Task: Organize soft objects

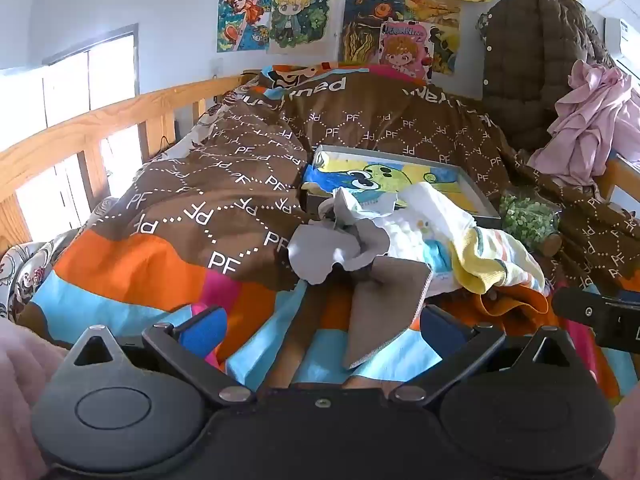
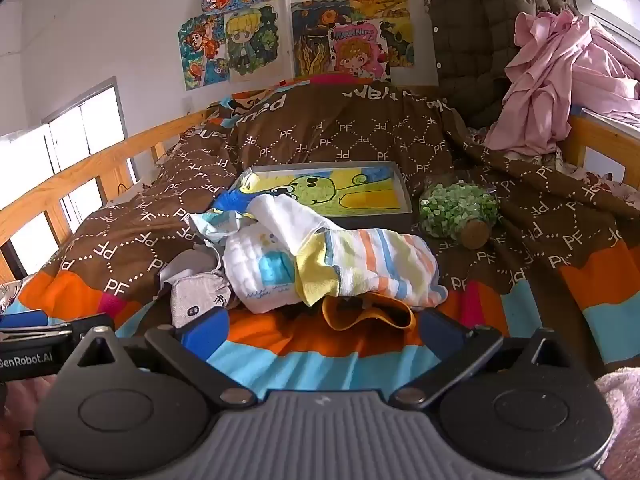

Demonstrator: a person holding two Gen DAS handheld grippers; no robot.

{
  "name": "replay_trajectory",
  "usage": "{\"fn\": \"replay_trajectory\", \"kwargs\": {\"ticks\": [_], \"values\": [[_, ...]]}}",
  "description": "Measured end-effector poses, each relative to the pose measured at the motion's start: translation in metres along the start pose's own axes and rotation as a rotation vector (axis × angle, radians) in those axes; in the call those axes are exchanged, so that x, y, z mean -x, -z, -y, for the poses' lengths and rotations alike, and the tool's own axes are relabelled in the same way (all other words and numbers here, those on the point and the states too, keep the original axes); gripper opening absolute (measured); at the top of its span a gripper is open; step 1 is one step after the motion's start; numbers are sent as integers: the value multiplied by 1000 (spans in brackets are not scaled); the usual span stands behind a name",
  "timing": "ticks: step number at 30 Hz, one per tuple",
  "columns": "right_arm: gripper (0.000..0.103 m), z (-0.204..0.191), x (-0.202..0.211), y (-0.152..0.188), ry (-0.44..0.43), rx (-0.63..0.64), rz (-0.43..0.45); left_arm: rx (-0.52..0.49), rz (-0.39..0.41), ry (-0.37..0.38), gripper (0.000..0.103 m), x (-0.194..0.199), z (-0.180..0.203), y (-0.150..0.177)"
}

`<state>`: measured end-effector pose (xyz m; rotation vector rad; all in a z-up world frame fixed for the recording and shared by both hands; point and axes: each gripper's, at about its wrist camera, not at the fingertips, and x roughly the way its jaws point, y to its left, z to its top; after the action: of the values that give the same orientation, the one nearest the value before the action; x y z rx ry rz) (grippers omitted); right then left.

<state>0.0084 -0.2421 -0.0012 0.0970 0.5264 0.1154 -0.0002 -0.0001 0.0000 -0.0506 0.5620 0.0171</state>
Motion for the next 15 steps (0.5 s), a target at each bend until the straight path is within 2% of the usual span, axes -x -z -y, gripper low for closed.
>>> {"fn": "replay_trajectory", "kwargs": {"ticks": [15], "values": [[103, 0, 0, 1, -2, -4, -1, 10, -10, 8, 102, -2, 1, 1]]}}
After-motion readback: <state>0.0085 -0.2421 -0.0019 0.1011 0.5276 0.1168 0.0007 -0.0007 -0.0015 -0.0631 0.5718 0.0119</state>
